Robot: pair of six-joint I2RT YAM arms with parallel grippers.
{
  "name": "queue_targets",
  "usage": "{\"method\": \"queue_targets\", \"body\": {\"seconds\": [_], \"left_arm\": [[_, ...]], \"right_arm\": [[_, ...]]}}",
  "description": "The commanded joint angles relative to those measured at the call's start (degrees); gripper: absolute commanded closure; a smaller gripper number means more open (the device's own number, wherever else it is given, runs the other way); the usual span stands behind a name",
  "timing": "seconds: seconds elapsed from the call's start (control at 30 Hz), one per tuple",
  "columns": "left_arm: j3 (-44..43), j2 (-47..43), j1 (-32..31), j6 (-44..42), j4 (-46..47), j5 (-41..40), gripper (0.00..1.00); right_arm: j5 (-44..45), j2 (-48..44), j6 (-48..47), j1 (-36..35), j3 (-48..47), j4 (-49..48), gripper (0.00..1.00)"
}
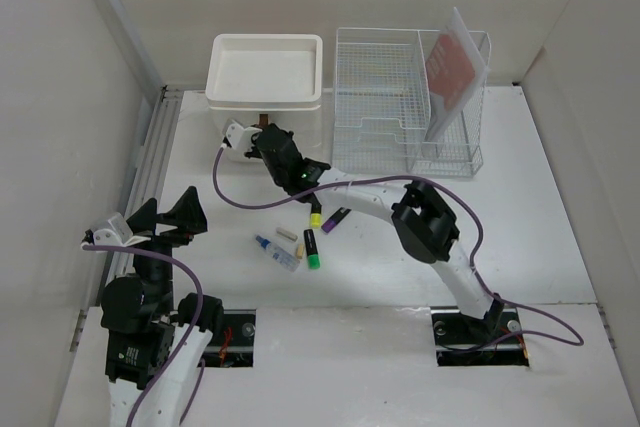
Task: Organize the desk
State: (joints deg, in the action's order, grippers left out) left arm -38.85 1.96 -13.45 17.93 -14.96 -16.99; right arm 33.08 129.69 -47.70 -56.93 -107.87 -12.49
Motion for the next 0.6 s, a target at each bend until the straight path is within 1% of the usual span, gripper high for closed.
{"method": "queue_targets", "body": {"seconds": [0.0,0.57], "left_arm": [[0.35,-0.64,-0.35,0.17,1.78,-0.41,0.00],[0.35,-0.64,-0.35,0.17,1.78,-0.41,0.00]], "right_arm": [[2.08,0.92,-0.37,1.47,-2.43,-4.21,1.00],[3.13,1.97,-1.43,1.99,-2.96,-5.26,1.00]]}}
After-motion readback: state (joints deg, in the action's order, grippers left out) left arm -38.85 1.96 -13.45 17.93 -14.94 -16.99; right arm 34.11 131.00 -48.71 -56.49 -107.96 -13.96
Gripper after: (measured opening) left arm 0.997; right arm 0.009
